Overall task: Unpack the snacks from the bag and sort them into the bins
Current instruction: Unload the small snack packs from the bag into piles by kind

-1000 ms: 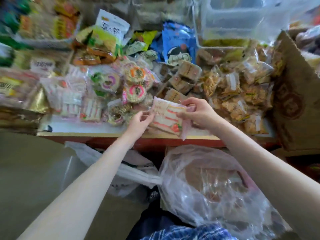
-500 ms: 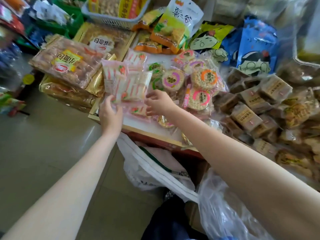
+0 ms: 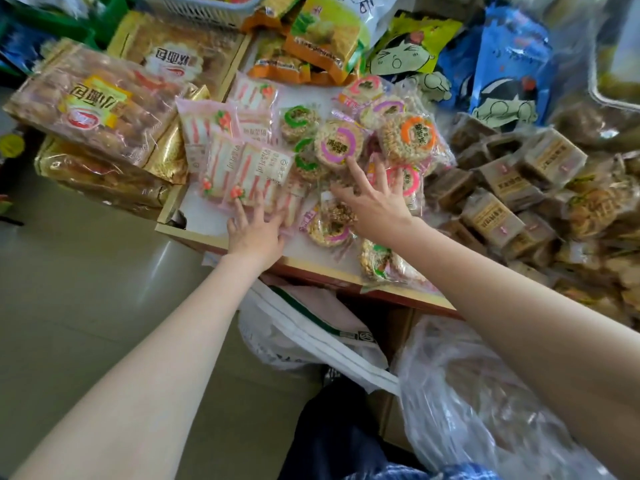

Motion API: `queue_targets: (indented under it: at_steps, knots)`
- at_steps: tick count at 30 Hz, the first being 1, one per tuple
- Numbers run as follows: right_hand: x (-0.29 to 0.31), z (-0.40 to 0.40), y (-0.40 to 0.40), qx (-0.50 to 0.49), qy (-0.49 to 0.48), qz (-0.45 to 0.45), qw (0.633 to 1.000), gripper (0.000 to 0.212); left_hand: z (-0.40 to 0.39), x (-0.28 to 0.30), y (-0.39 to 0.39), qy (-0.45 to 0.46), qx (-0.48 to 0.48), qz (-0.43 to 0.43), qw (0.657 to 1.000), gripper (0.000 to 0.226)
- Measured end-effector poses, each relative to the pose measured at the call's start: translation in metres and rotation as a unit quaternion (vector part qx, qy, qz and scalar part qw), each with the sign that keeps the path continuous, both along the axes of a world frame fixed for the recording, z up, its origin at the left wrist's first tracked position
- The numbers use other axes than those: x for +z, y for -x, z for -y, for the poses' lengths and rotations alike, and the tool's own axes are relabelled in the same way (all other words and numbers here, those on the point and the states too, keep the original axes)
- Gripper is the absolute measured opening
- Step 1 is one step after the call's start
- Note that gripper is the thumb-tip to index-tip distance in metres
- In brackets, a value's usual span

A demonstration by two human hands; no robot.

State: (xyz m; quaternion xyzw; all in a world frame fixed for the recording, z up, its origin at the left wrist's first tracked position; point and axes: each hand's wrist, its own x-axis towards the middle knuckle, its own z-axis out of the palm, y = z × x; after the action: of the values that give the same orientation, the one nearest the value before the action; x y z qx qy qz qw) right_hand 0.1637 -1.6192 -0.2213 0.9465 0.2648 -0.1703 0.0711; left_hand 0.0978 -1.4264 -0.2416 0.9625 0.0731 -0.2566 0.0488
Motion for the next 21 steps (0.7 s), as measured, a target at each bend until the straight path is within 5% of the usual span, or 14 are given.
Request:
queue_targets:
  at_steps: [4, 8, 14, 19, 21]
  knots:
    - [0.013, 0.007, 0.006, -0.008, -0.063, 0.007, 0.998, 0.067, 0.011, 0.003, 0.012, 0.014, 0.017, 0.165, 0.986, 0.054]
    - [0.022, 0.062, 0.033, 0.005, -0.186, 0.102, 0.977, 0.055, 0.059, -0.007, 0.045, 0.087, -0.104, 0.282, 0.95, 0.056]
    - [0.012, 0.215, 0.131, -0.141, -0.188, 0.149, 0.96, 0.053, 0.155, -0.018, 0.082, 0.147, -0.293, 0.264, 0.907, 0.049]
    - [-0.021, 0.315, 0.249, -0.293, -0.119, 0.062, 0.947, 0.073, 0.228, -0.008, 0.093, 0.155, -0.406, 0.265, 0.861, 0.047]
    - [-0.031, 0.335, 0.285, -0.315, -0.053, 0.028, 0.947, 0.064, 0.254, -0.009, 0.103, 0.144, -0.456, 0.264, 0.837, 0.049]
